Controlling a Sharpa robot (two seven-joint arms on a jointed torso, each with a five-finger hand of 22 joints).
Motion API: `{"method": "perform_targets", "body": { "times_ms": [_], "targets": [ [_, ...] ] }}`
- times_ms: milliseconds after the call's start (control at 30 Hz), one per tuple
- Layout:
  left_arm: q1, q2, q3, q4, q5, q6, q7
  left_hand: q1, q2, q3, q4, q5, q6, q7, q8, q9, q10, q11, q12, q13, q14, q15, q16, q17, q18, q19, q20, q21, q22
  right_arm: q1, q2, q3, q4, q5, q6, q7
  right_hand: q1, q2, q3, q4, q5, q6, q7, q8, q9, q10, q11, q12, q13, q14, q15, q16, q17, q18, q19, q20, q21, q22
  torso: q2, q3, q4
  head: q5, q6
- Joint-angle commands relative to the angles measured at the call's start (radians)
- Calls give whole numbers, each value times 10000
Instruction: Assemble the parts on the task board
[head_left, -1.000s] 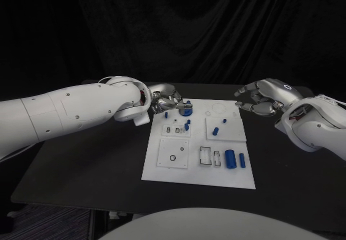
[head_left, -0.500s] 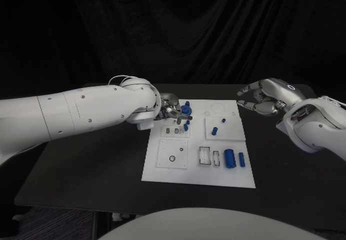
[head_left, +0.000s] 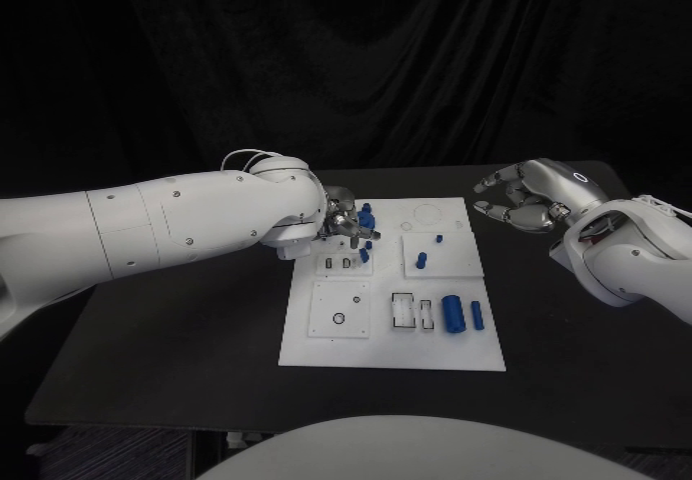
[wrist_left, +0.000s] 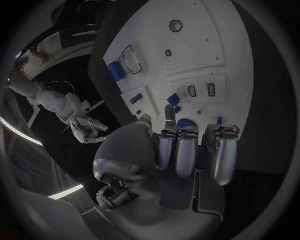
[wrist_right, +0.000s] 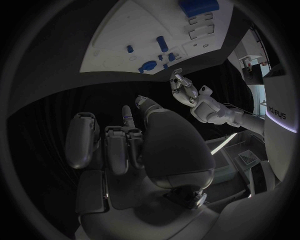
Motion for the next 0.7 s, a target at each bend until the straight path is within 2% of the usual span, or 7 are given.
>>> {"method": "perform_targets", "body": {
  "times_ms": [33,233,300,400,500,567,700],
  "targets": [
    [-16,95,10,-99,-26,-203,-180,171,-11,96,-41,142,139,-2,-105,49,1030,-86,24,2616,1057,-73,26,2628,-61,28,-59,-52,1521,-36,35,8,-24,26,-315,101,33,71,49,-7,58,52,-9,-49,-11,1042,92,26,2632,920,51,32,1996,-93,49,66,49,1834,-18,72,-67,-30,0],
    [-55,236,9,-373,-26,-310,-162,380,-78,234,-200,361,285,-39,-319,157,1030,-119,24,2616,1057,-103,26,2628,-53,13,-88,-79,1495,-45,79,9,-55,26,-331,152,45,67,69,-21,99,65,-3,-54,-15,1042,100,26,2632,920,56,33,1997,-94,52,71,55,1835,-46,151,-122,-33,0],
    [-77,258,9,-442,-26,-343,-144,638,-184,397,-424,625,356,-68,-518,233,1030,-144,24,2616,1057,-126,26,2628,-44,-14,-112,-107,1463,-47,87,9,-66,26,-339,179,49,71,85,-28,123,93,1,-48,-14,1042,109,26,2632,919,61,33,1996,-92,51,75,49,1833,-67,152,-101,-60,0],
    [-114,280,9,-500,-26,-397,-129,695,-212,445,-477,655,406,-79,-572,264,1030,-155,24,2616,1057,-133,26,2628,-50,5,-119,-102,1485,-48,86,9,-76,27,-378,230,49,71,85,-28,123,93,1,-48,-14,1042,109,26,2632,919,61,33,1996,-92,51,75,49,1833,-85,148,-75,-88,0],
    [-158,293,8,-524,-197,-442,-105,704,-232,472,-493,653,500,-94,-586,307,1030,-166,24,2616,1057,-141,26,2628,-50,10,-126,-104,1489,-50,95,9,-90,27,-463,320,55,74,97,-34,139,110,4,-46,-14,1042,115,26,2632,920,66,35,2000,-94,55,78,59,1835,-93,165,-72,-62,0],
    [-184,299,8,-536,-374,-468,-83,674,-251,483,-480,623,593,-108,-582,373,1030,-179,24,2616,1057,-153,26,2628,-52,17,-134,-104,1496,-52,100,9,-95,27,-509,371,72,85,137,-54,212,158,11,-39,-15,1042,130,26,2632,919,79,34,1995,-102,72,88,102,1846,-73,155,-87,-37,0],
    [-245,323,8,-587,-604,-471,-27,558,-316,529,-415,537,842,-215,-363,953,1030,-274,24,2616,1057,-231,26,2628,-54,38,-207,-113,1515,-56,109,9,-102,27,-578,455,80,88,167,-68,276,187,15,-40,-17,1042,137,26,2632,920,86,37,2000,-108,84,95,133,1854,-71,167,-86,-61,0]
  ]
}}
